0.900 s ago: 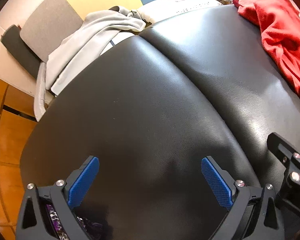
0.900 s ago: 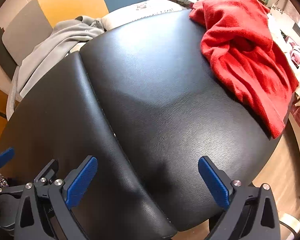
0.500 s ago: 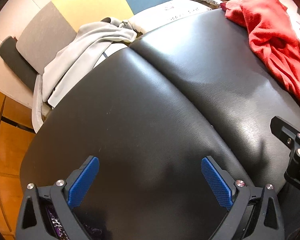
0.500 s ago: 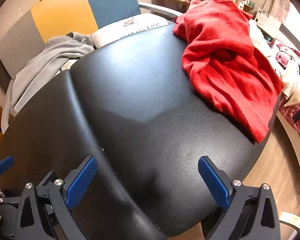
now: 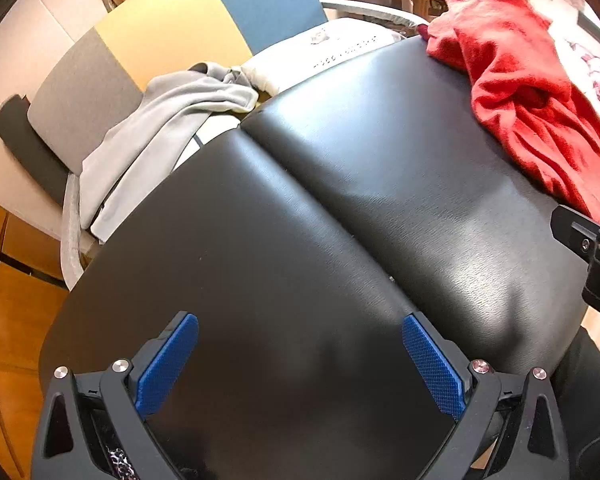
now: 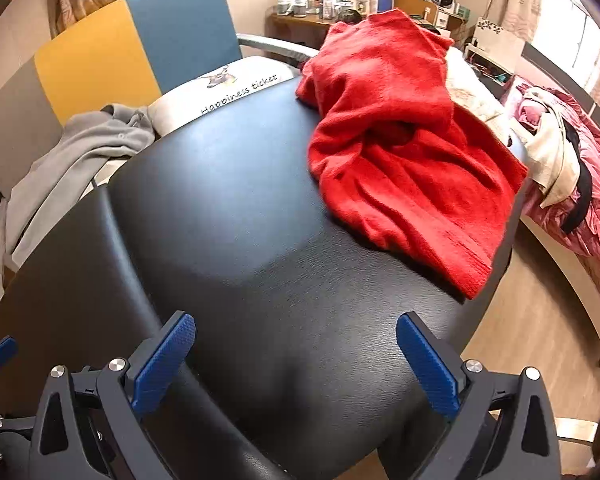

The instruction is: Fold clothes

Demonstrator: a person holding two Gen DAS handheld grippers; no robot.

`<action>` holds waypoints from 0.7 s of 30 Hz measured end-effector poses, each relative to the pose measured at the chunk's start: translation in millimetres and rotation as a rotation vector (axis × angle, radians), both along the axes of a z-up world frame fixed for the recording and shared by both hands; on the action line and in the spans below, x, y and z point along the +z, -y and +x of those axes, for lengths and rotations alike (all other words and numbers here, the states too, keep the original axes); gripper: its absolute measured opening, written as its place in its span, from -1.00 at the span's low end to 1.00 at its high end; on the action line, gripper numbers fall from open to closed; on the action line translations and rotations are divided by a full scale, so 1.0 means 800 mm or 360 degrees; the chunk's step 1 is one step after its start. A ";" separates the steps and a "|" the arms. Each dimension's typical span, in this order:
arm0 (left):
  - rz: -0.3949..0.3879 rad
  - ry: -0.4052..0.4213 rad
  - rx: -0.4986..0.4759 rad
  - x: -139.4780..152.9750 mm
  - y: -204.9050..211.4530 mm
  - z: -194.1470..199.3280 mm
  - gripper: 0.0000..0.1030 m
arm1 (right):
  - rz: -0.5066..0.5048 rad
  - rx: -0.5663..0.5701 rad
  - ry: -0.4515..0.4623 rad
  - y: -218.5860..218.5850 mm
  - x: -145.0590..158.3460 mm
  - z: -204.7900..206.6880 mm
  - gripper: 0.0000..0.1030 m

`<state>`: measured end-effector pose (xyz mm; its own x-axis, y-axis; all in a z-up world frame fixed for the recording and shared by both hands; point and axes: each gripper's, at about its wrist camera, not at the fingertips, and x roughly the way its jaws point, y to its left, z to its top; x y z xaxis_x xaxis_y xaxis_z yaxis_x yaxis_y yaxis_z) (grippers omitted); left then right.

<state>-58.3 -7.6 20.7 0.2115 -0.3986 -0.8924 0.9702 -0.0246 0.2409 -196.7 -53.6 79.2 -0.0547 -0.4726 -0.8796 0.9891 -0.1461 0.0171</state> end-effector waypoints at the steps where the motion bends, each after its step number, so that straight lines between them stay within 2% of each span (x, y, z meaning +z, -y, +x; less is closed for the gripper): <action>1: -0.0001 0.0000 -0.0003 0.000 0.002 -0.003 1.00 | -0.0007 -0.0007 0.0001 -0.001 0.000 -0.002 1.00; 21: -0.0023 0.0001 0.0013 -0.002 0.010 -0.018 1.00 | 0.0010 -0.0045 0.0043 -0.006 -0.019 -0.025 1.00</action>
<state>-72.8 -15.6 18.9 0.2153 -0.4097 -0.8865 0.9702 -0.0134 0.2418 -216.8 -49.1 64.4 -0.0441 -0.4655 -0.8839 0.9838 -0.1740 0.0426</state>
